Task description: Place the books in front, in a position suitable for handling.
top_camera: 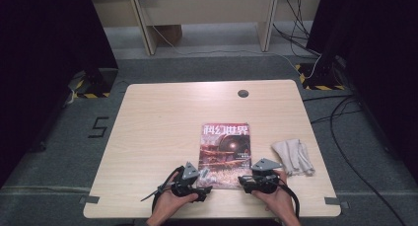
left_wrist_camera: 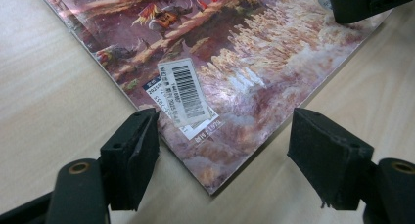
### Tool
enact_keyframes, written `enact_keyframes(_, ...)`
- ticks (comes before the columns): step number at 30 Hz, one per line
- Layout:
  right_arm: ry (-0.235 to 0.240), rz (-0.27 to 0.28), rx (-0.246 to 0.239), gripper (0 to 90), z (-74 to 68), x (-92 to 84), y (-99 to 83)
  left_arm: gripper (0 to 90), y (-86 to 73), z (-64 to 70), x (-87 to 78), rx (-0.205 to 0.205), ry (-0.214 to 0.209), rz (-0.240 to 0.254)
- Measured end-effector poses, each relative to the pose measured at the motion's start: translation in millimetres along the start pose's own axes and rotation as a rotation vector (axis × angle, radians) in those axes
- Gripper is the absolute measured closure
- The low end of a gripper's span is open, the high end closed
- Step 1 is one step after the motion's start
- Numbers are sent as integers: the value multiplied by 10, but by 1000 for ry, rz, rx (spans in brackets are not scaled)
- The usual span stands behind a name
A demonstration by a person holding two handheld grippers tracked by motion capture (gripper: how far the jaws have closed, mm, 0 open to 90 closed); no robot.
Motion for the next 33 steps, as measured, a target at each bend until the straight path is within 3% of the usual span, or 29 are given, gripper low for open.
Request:
enact_keyframes(3,10,-15,-8,346,-44,-35,-35,268,-39,48,-48,8,-9,-9)
enact_keyframes(8,28,-16,7,340,-70,-50,-64,251,-16,39,-93,-30,-28,42)
enact_keyframes(12,68,41,65,330,12,-100,-13,191,-26,-70,-147,-4,31,49)
enact_keyframes(14,52,67,77,326,80,-148,15,174,-61,-140,-167,-27,37,51)
enact_keyframes(17,16,66,41,307,201,-183,10,165,-81,-231,-231,-40,56,67)
enact_keyframes(22,-6,106,62,305,320,-270,36,152,-124,-318,-322,-12,80,75)
enact_keyframes(25,-41,117,71,294,426,-328,41,152,-151,-348,-344,-19,79,71)
enact_keyframes(29,-83,156,120,297,623,-445,50,152,-206,-399,-363,-24,79,45)
enact_keyframes(33,-104,165,143,297,793,-508,27,153,-286,-503,-406,-25,127,5)
Point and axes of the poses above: each handheld gripper's, and its own axes: x roughly forward along the jaws, y roughly out of its top, z roughly to its right, the point moved 5 cm from there along x, roughly forward along the jaws, and after that the axes turned 6 degrees about x, right-handed, at the moved point
